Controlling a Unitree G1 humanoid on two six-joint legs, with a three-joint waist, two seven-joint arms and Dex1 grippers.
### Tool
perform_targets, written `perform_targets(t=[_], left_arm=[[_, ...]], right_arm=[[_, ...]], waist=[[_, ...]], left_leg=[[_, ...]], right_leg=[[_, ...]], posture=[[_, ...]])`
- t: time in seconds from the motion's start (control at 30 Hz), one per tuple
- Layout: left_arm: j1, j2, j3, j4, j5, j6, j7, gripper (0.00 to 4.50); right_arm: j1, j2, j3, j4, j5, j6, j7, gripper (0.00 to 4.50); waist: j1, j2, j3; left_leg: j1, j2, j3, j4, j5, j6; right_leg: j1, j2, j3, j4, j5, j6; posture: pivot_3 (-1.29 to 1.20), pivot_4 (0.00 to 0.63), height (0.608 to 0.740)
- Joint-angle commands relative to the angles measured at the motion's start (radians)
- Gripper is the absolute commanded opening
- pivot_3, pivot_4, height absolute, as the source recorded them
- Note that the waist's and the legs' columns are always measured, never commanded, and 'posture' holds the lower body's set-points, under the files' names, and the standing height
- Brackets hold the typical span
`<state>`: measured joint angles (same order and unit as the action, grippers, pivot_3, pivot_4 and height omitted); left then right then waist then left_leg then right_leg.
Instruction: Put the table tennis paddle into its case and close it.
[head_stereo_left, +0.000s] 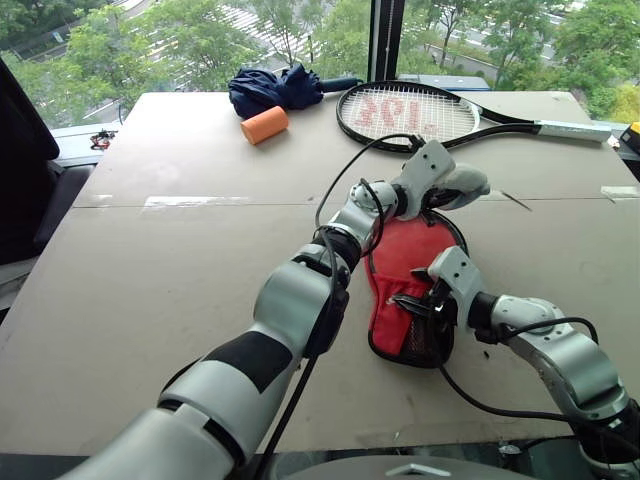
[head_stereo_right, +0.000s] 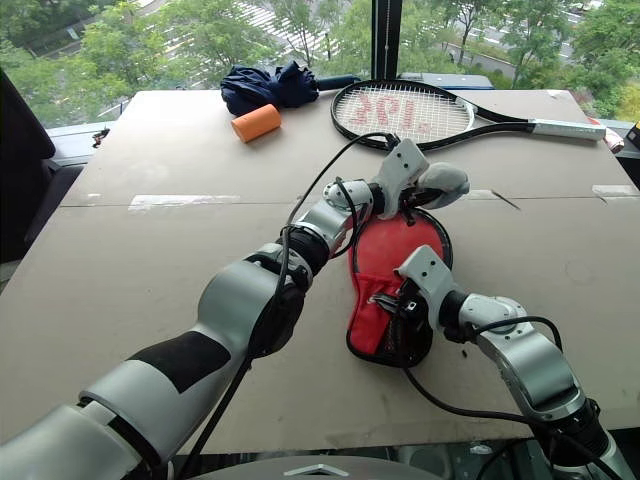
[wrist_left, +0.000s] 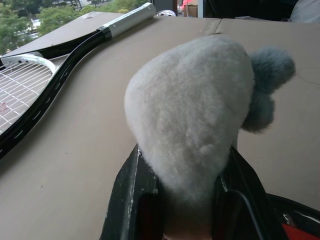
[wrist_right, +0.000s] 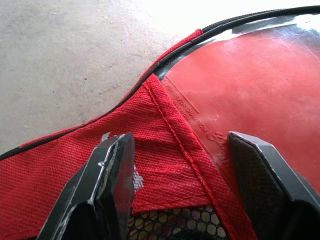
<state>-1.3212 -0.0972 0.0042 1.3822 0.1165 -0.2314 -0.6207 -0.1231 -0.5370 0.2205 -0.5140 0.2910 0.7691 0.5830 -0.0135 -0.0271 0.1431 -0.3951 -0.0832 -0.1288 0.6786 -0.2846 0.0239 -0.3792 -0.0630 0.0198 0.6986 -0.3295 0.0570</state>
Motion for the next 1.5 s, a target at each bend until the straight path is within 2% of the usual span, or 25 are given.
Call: perform_targets(t=[0.03, 0.2, 0.33, 0.4, 0.5, 0.67, 0.77, 0.93, 1.1, 1.27, 1.37, 1.43, 1.5], left_arm=[[-0.04, 0.02, 0.102, -0.066, -0.103, -0.005, -0.005, 3.08], [-0.042, 0.065, 0.133, -0.097, -0.147, -0.025, -0.124, 3.08], [-0.008, 0.119, 0.093, -0.135, -0.117, -0.064, -0.193, 3.08], [0.026, 0.139, 0.091, -0.174, -0.142, -0.042, -0.28, 3.08], [0.117, 0.167, 0.017, -0.238, -0.088, -0.061, -0.321, 3.08], [0.091, 0.152, 0.049, -0.234, -0.123, -0.018, -0.202, 3.08], [0.09, 0.141, 0.051, -0.253, -0.145, -0.022, -0.232, 3.08], [0.187, 0.132, -0.004, -0.377, -0.192, 0.037, -0.457, 3.08], [0.321, 0.167, -0.09, -0.509, -0.14, 0.131, -0.441, 3.08], [0.451, 0.187, -0.17, -0.67, -0.106, 0.218, -0.422, 3.08], [0.552, 0.199, -0.202, -0.768, -0.088, 0.294, -0.371, 3.08], [0.608, 0.214, -0.229, -0.824, -0.067, 0.323, -0.346, 3.08], [0.636, 0.219, -0.242, -0.863, -0.065, 0.351, -0.332, 3.08]], right_arm=[[0.038, -0.001, 0.075, 0.077, 0.006, 0.059, 0.029, 2.94], [0.039, -0.004, 0.07, 0.08, 0.007, 0.054, 0.034, 2.94], [0.044, -0.005, 0.069, 0.081, 0.007, 0.049, 0.036, 2.94], [0.048, -0.005, 0.065, 0.076, 0.011, 0.052, 0.034, 2.94], [0.057, -0.007, 0.059, 0.073, 0.017, 0.054, 0.035, 2.94], [0.056, -0.001, 0.064, 0.068, 0.019, 0.06, 0.032, 2.94], [0.058, -0.001, 0.061, 0.066, 0.021, 0.062, 0.031, 2.94], [0.071, -0.001, 0.05, 0.059, 0.02, 0.059, 0.021, 2.94], [0.088, -0.004, 0.01, 0.022, 0.04, 0.053, 0.019, 2.94], [0.116, -0.076, -0.117, -0.094, 0.175, 0.069, 0.114, 2.94], [0.117, -0.212, -0.297, -0.152, 0.329, 0.108, 0.253, 2.94], [0.026, -0.222, -0.395, -0.099, 0.399, 0.108, 0.245, 2.94], [-0.099, -0.173, -0.415, 0.0, 0.377, 0.072, 0.172, 2.94]], waist=[[0.0, 0.0, 0.0], [-0.001, 0.0, 0.0], [-0.001, 0.0, 0.0], [-0.002, 0.001, -0.001], [-0.002, 0.005, -0.004], [0.0, 0.004, -0.004], [0.0, 0.004, -0.005], [-0.002, 0.006, -0.006], [-0.002, 0.009, -0.008], [0.005, 0.009, -0.008], [0.006, 0.01, -0.008], [-0.002, 0.009, -0.007], [-0.008, 0.01, -0.007]], left_leg=[[0.0, 0.0, 0.0, 0.0, 0.0, 0.0], [0.0, 0.0, 0.0, 0.001, 0.0, 0.0], [0.0, 0.0, 0.0, 0.001, 0.0, 0.0], [0.0, 0.0, -0.001, 0.001, 0.0, 0.0], [0.0, 0.0, -0.001, 0.001, 0.0, 0.0], [-0.002, 0.0, -0.003, 0.004, 0.0, 0.0], [-0.002, 0.0, -0.003, 0.004, 0.0, 0.0], [-0.002, 0.0, -0.003, 0.004, 0.0, 0.0], [-0.002, 0.0, -0.003, 0.004, 0.0, 0.0], [-0.003, -0.001, -0.004, 0.005, 0.0, 0.0], [-0.003, -0.001, -0.004, 0.005, 0.0, 0.0], [-0.003, -0.001, -0.004, 0.005, 0.0, 0.001], [0.0, 0.0, -0.004, 0.004, 0.0, 0.0]], right_leg=[[0.0, 0.0, 0.0, 0.0, 0.0, 0.0], [0.0, 0.0, 0.0, 0.0, 0.0, 0.0], [0.0, 0.0, -0.001, 0.0, 0.0, 0.0], [0.0, 0.0, -0.001, 0.0, 0.0, 0.0], [0.0, 0.0, -0.001, 0.0, 0.0, 0.0], [0.0, 0.0, -0.003, 0.0, 0.0, 0.0], [0.001, 0.0, -0.003, 0.0, 0.0, 0.0], [0.001, 0.0, -0.003, 0.0, 0.0, 0.0], [0.001, 0.0, -0.003, 0.0, 0.0, 0.0], [0.002, -0.001, -0.004, -0.001, 0.0, 0.0], [0.002, -0.001, -0.004, -0.001, 0.0, 0.0], [0.002, -0.001, -0.004, -0.001, 0.0, 0.0], [0.003, 0.0, -0.002, 0.001, 0.0, 0.0]], posture=[[0.0, 0.15, 0.74], [0.0, 0.15, 0.74], [0.0, 0.15, 0.74], [0.0, 0.15, 0.74], [0.0, 0.15, 0.74], [0.0, 0.15, 0.74], [0.0, 0.15, 0.74], [0.0, 0.15, 0.74], [0.0, 0.15, 0.74], [0.0, 0.15, 0.74], [0.0, 0.15, 0.74], [0.0, 0.15, 0.74], [0.0, 0.15, 0.74]])
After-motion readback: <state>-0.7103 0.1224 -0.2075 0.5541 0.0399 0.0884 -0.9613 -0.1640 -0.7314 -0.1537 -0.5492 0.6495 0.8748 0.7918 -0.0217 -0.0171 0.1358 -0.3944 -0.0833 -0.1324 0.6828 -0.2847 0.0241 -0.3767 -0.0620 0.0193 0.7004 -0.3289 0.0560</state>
